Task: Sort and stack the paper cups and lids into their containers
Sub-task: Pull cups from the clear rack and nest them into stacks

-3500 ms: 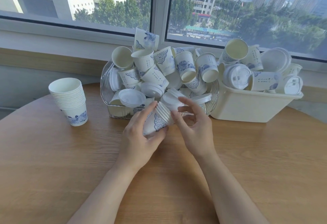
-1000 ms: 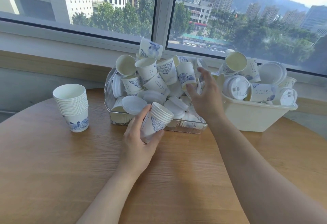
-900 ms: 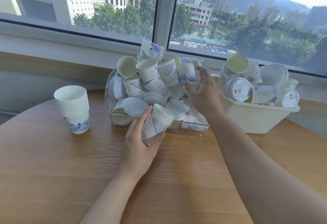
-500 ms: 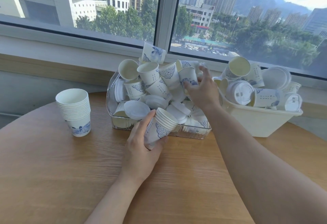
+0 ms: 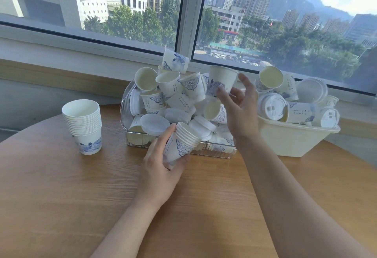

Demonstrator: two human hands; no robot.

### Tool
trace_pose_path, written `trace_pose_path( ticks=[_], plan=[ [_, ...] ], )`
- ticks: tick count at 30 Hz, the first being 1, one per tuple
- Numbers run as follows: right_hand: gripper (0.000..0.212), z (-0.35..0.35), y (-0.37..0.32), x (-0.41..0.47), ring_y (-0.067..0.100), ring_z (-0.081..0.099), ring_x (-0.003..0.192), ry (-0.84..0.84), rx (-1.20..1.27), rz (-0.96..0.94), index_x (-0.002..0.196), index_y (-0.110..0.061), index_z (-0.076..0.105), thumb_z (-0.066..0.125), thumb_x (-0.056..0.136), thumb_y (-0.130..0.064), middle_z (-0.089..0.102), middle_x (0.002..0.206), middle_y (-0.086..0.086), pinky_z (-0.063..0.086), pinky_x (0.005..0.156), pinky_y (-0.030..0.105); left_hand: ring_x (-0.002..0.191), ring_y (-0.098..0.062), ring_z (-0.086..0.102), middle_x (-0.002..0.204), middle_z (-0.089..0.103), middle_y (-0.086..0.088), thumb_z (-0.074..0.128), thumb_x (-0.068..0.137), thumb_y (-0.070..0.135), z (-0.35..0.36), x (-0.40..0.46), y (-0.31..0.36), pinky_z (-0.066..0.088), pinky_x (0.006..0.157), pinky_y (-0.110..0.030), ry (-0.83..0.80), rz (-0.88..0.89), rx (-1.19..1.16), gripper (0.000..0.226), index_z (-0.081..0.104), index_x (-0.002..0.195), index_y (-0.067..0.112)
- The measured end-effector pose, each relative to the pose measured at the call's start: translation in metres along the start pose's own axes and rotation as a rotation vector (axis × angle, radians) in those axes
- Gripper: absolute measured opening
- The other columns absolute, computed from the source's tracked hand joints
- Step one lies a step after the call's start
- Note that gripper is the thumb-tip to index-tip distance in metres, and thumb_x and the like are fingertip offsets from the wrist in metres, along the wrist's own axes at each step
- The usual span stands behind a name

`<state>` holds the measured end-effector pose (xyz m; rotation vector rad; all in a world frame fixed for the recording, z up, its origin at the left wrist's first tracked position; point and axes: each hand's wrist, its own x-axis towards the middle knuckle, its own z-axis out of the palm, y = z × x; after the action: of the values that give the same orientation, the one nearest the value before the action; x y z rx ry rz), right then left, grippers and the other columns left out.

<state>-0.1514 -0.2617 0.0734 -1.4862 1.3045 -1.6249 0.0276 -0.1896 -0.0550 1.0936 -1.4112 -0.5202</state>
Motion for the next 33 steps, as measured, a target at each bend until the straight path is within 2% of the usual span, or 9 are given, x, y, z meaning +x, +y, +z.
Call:
trace_pose_path(
  ticks=[4, 6, 10, 16, 20, 23, 28, 31, 33],
  plan=[
    [0.068, 0.003, 0.008, -0.051, 0.006, 0.069, 0.104, -0.086, 0.125, -0.047, 0.155, -0.037, 0.036, 0.071, 0.099, -0.022, 0.067, 0.122, 0.003, 0.055, 0.085, 0.023, 0.133, -0.013, 0.057, 0.140, 0.061, 0.010, 0.088, 0.083, 0.018, 0.000, -0.001, 0.001, 0.050, 0.108, -0.034, -0.004, 0.010, -0.008, 0.082, 0.047, 0.153, 0.032],
    [0.070, 0.007, 0.019, -0.066, 0.009, 0.069, 0.104, -0.111, 0.168, -0.036, 0.154, -0.035, 0.037, 0.073, 0.097, -0.015, 0.067, 0.120, 0.005, 0.055, 0.086, 0.025, 0.132, -0.014, 0.059, 0.139, 0.062, 0.008, 0.087, 0.083, 0.017, 0.000, -0.001, 0.002, 0.050, 0.107, -0.033, -0.005, 0.021, -0.008, 0.081, 0.047, 0.153, 0.030],
    [0.068, 0.015, 0.037, -0.078, 0.014, 0.068, 0.115, -0.107, 0.210, 0.009, 0.150, -0.031, 0.044, 0.075, 0.090, -0.022, 0.070, 0.127, 0.001, 0.057, 0.094, 0.036, 0.130, -0.017, 0.061, 0.139, 0.063, 0.005, 0.087, 0.084, 0.016, 0.000, -0.002, 0.001, 0.052, 0.105, -0.033, -0.015, 0.030, -0.024, 0.080, 0.048, 0.153, 0.028],
    [0.066, 0.021, 0.047, -0.080, 0.013, 0.068, 0.112, -0.154, 0.163, 0.017, 0.146, -0.029, 0.048, 0.076, 0.085, -0.029, 0.070, 0.123, -0.004, 0.059, 0.090, 0.034, 0.132, -0.016, 0.059, 0.140, 0.062, 0.003, 0.088, 0.083, 0.015, 0.002, -0.001, 0.001, 0.050, 0.108, -0.032, -0.013, 0.052, 0.000, 0.080, 0.049, 0.152, 0.023],
    [0.058, 0.020, 0.047, -0.082, 0.003, 0.062, 0.118, -0.193, 0.087, 0.010, 0.143, -0.026, 0.054, 0.070, 0.089, -0.040, 0.065, 0.130, -0.009, 0.051, 0.090, 0.018, 0.129, -0.014, 0.060, 0.136, 0.063, 0.005, 0.088, 0.081, 0.011, 0.001, -0.001, 0.002, 0.048, 0.107, -0.028, 0.001, 0.047, 0.021, 0.082, 0.050, 0.152, 0.023],
    [0.055, 0.022, 0.050, -0.084, -0.001, 0.053, 0.133, -0.184, 0.051, -0.009, 0.146, -0.028, 0.052, 0.058, 0.097, -0.051, 0.058, 0.143, -0.016, 0.044, 0.100, 0.014, 0.128, -0.016, 0.061, 0.134, 0.065, 0.004, 0.088, 0.081, 0.012, 0.000, -0.001, 0.001, 0.050, 0.107, -0.035, 0.005, 0.037, 0.030, 0.081, 0.050, 0.152, 0.024],
    [0.044, 0.027, 0.052, -0.085, 0.002, 0.052, 0.138, -0.238, 0.082, -0.025, 0.148, -0.025, 0.052, 0.050, 0.106, -0.038, 0.060, 0.145, -0.012, 0.044, 0.107, 0.022, 0.129, -0.016, 0.061, 0.135, 0.065, 0.004, 0.089, 0.081, 0.014, 0.000, -0.002, 0.004, 0.051, 0.107, -0.041, 0.013, 0.053, 0.034, 0.081, 0.050, 0.151, 0.025],
    [0.038, 0.026, 0.051, -0.086, 0.007, 0.056, 0.135, -0.239, 0.083, -0.035, 0.140, -0.028, 0.057, 0.054, 0.104, -0.038, 0.065, 0.138, -0.009, 0.047, 0.107, 0.029, 0.128, -0.011, 0.061, 0.135, 0.066, 0.008, 0.090, 0.079, 0.015, -0.002, -0.003, 0.009, 0.050, 0.107, -0.033, 0.040, 0.062, 0.064, 0.081, 0.053, 0.149, 0.025],
    [0.034, 0.022, 0.051, -0.083, 0.009, 0.056, 0.132, -0.193, -0.055, -0.121, 0.136, -0.030, 0.061, 0.054, 0.104, -0.040, 0.064, 0.135, -0.012, 0.046, 0.108, 0.031, 0.126, -0.009, 0.062, 0.133, 0.067, 0.009, 0.090, 0.078, 0.015, -0.003, -0.003, 0.012, 0.048, 0.105, -0.025, 0.056, 0.054, 0.076, 0.080, 0.054, 0.148, 0.025]
  ],
)
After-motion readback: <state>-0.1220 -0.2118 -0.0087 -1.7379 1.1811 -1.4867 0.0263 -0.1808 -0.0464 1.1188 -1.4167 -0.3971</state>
